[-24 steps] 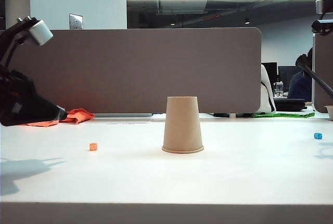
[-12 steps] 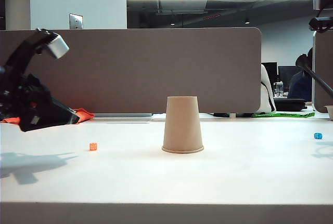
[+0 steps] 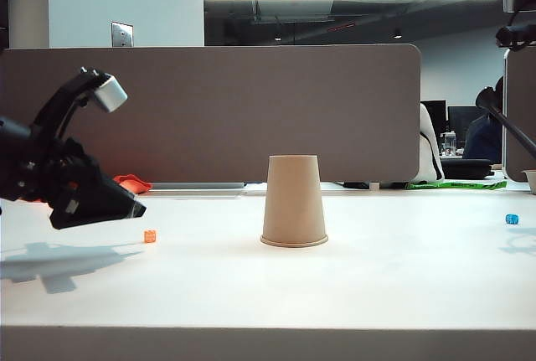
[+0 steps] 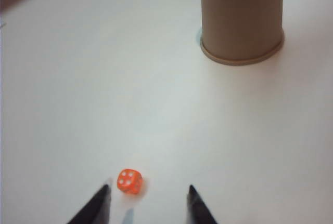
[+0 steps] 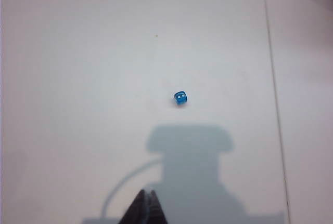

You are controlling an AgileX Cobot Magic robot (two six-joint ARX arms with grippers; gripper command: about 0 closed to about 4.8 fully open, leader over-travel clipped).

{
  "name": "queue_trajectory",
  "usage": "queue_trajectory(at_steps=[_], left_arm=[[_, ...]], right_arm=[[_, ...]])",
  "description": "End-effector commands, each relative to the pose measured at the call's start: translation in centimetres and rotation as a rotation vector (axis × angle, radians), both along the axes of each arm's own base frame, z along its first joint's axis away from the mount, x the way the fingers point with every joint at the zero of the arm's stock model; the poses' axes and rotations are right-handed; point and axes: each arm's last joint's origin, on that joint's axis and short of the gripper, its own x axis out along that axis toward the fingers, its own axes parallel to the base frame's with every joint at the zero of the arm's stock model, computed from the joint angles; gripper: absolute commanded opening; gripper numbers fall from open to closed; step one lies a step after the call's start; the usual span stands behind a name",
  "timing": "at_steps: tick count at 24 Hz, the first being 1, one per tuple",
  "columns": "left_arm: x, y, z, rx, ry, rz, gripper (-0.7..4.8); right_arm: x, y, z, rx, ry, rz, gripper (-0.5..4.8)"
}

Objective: Throw the dice onto the paper cup, compare its value with the values of the other dice on the table, place the die with the higher value on the paper cup, and take no action if both dice have the same value.

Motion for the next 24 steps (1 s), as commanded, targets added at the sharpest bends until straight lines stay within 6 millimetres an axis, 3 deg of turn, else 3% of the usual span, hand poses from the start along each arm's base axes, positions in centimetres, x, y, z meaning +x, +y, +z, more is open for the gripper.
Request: queue_trajectory(at_steps=[1,11,24], left_arm=[[0.3,-0.1,-0.2,-0.006,-0.005,-0.018,1.87],[2.1,-0.5,0.1,-0.008,-0.013,-0.018,1.87],[3.1,-0.7,-1.4,0.0,0.03,-0.018,1.84]], right_arm=[[0.0,0.0,0.3,0.0,-0.021,0.003,-0.02],[0.0,0.0,0.3,0.0,-0.021,0.004,-0.01],[0.0,0.0,0.3,0.0,-0.025,0.004,-0.02]])
